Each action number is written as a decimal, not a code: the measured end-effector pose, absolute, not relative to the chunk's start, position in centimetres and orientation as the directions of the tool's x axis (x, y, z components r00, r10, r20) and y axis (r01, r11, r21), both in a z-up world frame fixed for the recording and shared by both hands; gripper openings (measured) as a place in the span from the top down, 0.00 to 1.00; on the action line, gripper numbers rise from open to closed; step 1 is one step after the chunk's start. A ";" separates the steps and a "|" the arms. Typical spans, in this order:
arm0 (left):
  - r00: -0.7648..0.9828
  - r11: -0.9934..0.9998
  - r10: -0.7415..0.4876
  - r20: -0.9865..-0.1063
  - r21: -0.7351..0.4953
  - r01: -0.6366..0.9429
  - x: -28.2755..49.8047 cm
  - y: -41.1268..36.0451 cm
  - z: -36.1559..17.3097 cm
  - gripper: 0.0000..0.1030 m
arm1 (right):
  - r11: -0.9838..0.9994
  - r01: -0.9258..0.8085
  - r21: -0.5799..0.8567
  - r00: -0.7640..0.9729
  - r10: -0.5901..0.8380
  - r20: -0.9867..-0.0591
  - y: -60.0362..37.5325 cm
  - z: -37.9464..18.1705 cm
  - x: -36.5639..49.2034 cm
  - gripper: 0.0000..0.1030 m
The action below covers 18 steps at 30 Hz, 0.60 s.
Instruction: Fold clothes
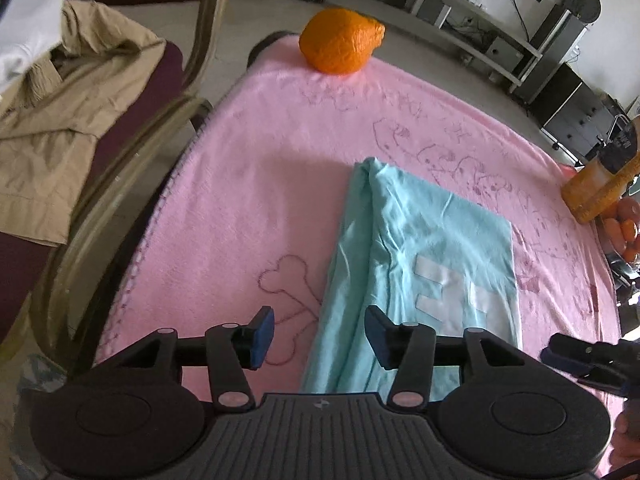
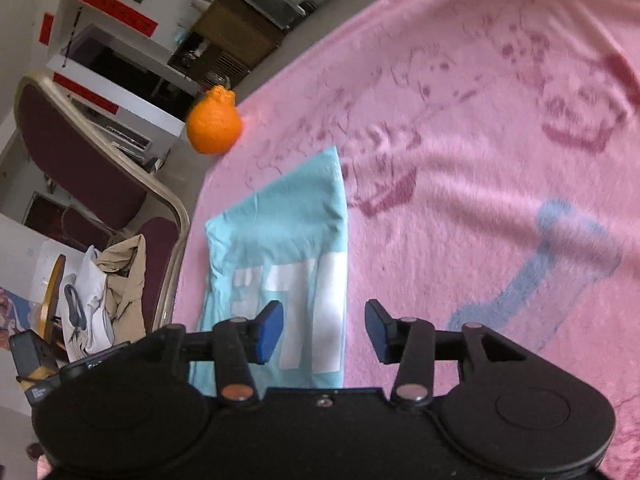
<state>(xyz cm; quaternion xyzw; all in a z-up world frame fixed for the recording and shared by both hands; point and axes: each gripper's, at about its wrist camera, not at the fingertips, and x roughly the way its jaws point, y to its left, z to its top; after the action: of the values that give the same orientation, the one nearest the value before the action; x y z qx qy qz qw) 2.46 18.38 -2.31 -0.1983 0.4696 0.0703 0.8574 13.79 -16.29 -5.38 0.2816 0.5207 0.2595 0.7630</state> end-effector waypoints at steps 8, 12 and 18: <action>0.506 0.917 -0.138 -0.852 -0.303 -0.261 4.0 19.2 -4.0 0.52 | 0.661 -0.033 0.749 0.313 0.719 -0.621 -16.5 -7.5 14.8 0.59; 0.526 0.895 -0.231 -0.819 -0.391 -0.216 4.6 20.1 -4.5 0.52 | 0.621 -0.049 0.782 0.280 0.760 -0.586 -15.9 -8.1 15.2 0.67; 0.528 0.902 -0.240 -0.814 -0.389 -0.190 5.7 20.0 -4.7 0.52 | 0.580 -0.043 0.814 0.337 0.775 -0.534 -15.4 -9.1 15.8 0.67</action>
<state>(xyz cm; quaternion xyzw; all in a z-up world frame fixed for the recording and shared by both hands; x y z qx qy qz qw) 5.75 19.97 -4.66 -0.2212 0.4853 -0.0147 0.8457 15.80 -15.40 -9.06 0.3635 0.5036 0.2794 0.7322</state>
